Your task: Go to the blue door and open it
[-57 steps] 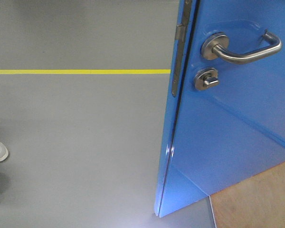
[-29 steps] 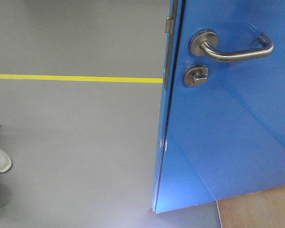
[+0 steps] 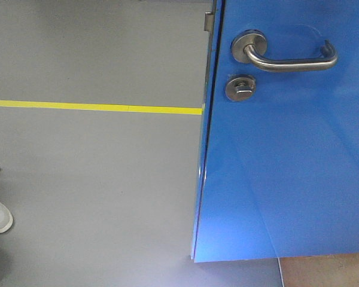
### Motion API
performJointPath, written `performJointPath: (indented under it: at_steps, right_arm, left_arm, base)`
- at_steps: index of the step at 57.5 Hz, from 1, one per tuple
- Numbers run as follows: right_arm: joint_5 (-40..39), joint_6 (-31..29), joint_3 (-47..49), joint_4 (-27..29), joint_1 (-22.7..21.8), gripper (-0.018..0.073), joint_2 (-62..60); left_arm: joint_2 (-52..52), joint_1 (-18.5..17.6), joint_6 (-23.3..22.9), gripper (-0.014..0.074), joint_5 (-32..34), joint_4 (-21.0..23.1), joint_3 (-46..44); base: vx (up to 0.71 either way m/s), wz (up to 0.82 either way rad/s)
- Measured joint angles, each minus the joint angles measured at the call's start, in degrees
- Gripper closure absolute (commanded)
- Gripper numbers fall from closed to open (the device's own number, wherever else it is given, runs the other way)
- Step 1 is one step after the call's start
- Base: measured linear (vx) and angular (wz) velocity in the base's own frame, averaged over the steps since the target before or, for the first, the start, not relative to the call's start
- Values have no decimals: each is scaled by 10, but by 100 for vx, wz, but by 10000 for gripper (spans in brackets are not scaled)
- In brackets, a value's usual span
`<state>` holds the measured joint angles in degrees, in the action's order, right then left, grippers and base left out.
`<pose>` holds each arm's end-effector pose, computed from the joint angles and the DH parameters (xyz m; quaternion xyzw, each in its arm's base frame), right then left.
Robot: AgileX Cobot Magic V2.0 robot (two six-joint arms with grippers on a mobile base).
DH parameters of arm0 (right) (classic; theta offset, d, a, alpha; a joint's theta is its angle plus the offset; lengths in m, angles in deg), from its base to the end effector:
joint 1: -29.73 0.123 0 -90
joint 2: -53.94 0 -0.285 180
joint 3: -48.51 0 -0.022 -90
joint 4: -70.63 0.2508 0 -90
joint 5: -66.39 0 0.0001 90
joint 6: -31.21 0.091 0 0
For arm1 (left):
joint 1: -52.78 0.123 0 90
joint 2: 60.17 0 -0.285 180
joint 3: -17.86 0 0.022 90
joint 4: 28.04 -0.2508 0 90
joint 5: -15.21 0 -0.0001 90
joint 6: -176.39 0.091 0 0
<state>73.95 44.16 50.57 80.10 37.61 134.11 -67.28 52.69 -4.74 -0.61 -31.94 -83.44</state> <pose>0.2800 0.0408 0.4839 0.0776 0.6748 0.1984 0.7066 0.0548 0.0016 0.1802 0.0125 0.7748 0.0212 0.6317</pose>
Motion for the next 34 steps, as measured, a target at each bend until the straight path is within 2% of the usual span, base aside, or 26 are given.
performJointPath:
  at_steps: [34]
  right_arm:
    - [3, 0, -1, 0, 0, 547, 1]
  left_arm:
    - [0, 0, 0, 524, 0, 0, 0]
  base:
    - [14, -5]
